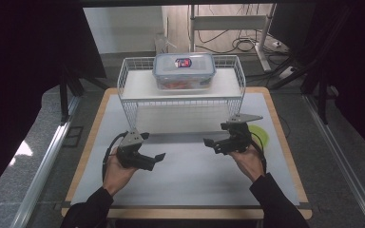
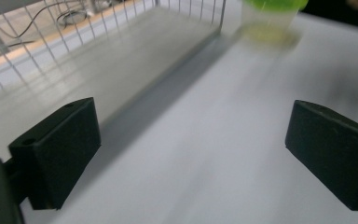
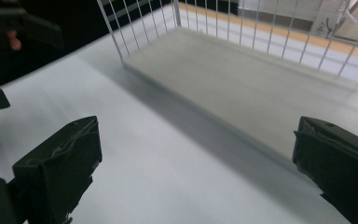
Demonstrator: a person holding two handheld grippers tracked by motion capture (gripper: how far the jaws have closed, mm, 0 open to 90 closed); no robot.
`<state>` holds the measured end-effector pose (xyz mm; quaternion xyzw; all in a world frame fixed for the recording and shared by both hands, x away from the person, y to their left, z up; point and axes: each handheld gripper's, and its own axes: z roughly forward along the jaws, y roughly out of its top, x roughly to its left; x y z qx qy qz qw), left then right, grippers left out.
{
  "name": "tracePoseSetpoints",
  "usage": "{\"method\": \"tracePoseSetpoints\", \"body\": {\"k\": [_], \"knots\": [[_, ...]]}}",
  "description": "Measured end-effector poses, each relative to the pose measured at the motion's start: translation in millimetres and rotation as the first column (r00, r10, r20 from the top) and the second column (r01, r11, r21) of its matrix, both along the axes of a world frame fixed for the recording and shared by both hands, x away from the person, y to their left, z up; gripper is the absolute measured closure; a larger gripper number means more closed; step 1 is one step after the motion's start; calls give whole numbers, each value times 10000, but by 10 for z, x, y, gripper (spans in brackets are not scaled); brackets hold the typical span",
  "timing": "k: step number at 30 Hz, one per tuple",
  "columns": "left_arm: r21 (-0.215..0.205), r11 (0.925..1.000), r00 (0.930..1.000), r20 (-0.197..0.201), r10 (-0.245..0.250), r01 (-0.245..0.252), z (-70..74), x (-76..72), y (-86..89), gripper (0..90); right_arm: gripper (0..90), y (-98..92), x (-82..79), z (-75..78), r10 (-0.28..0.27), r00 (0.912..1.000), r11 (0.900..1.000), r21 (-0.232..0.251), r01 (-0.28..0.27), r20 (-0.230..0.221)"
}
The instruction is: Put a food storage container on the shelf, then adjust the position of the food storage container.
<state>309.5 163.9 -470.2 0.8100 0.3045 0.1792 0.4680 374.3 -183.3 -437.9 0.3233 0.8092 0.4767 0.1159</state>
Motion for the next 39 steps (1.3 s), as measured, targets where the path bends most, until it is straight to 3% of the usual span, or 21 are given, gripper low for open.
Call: {"method": "tracePoseSetpoints", "body": {"k": [3,8,11,12,15,19,24,27,31,32,33,36,39], "knots": [[645,9979,9998,175,-22,10,-130,-94,13,17,7,-36,-100,-149,121,9999,9998,-169,-119,69],[619,9981,10000,-3,2,-2,-247,-188,31,12,11,-26,-276,-311,602,9978,9971,-487,-588,288],[961,9954,9997,-255,-32,57,-359,-248,32,9,11,7,-342,-380,731,9971,9940,-829,-711,218],[987,9951,9996,-288,-43,72,-392,-270,32,7,11,38,-387,-450,896,9960,9902,-1070,-893,-23],[955,9954,9996,-272,-52,78,-401,-292,32,7,10,54,-394,-497,811,9966,9874,-1347,-827,-172],[988,9951,9999,-114,25,-14,-398,-296,39,7,9,37,-371,-498,592,9978,9896,-1294,-624,-286],[820,9966,9998,-205,40,-23,-414,-282,71,12,9,13,-336,-491,346,9971,9932,-1083,-418,-677],[776,9970,9999,-113,53,-45,-412,-285,74,13,188,-55,-320,-428,-84,9961,9934,-1150,-18,-878],[799,9968,10000,-60,53,-48,-411,-287,71,13,414,-189,-303,-320,-478,9983,9919,-1198,433,-347],[799,9968,10000,-60,53,-48,-411,-287,71,13,414,-189,-303,-320,-478,9983,9919,-1198,433,-347],[842,9964,9999,-87,52,-45,-416,-283,73,13,551,-292,-271,-273,-882,9959,9878,-1303,850,-188],[838,9965,9999,-164,42,-28,-423,-275,75,14,702,-427,-222,-253,-1256,9920,9824,-1408,1224,-140],[872,9962,9997,-224,52,-32,-422,-273,76,18,849,-570,-171,-239,-1556,9875,9728,-1698,1575,245]]}}
